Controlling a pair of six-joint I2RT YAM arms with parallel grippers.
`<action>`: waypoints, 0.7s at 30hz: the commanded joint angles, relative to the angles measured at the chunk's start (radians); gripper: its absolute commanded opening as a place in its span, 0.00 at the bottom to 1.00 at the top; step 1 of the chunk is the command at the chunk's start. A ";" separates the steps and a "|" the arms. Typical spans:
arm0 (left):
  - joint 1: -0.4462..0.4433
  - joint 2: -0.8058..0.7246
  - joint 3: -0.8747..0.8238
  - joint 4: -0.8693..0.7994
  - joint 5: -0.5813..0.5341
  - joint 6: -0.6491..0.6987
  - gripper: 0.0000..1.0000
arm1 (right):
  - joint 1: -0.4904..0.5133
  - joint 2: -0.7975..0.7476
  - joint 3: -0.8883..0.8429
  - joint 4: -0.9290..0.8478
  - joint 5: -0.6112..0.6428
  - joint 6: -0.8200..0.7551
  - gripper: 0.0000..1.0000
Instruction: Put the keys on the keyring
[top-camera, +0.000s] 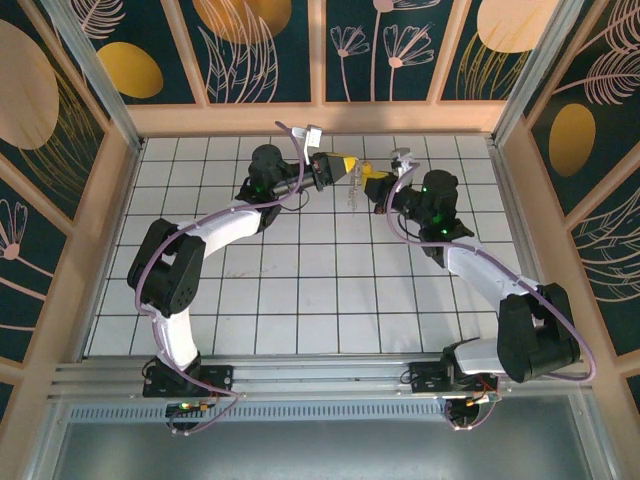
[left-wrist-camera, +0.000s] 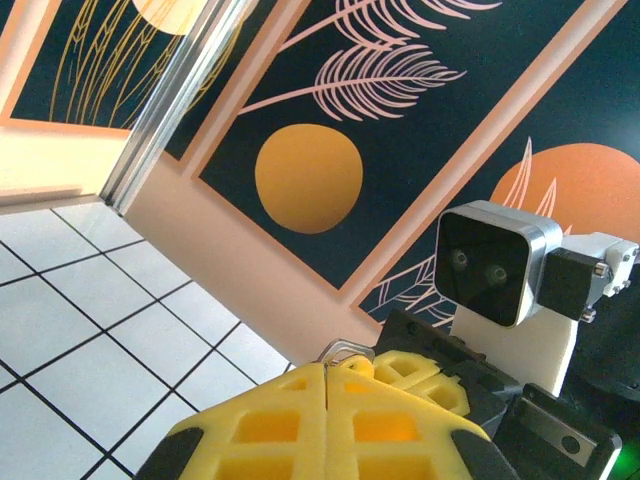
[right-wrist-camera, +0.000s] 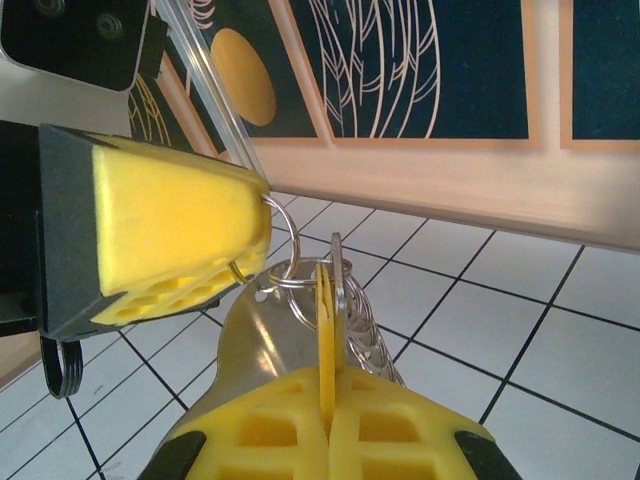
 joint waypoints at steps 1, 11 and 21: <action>-0.002 -0.027 0.038 0.025 0.021 0.012 0.00 | 0.003 -0.008 0.046 0.016 -0.009 -0.020 0.00; -0.003 -0.019 0.043 0.045 0.024 -0.010 0.00 | 0.023 0.028 0.075 0.013 -0.016 -0.024 0.00; -0.005 -0.013 0.045 0.040 0.022 -0.010 0.00 | 0.021 0.034 0.076 0.001 0.007 -0.035 0.00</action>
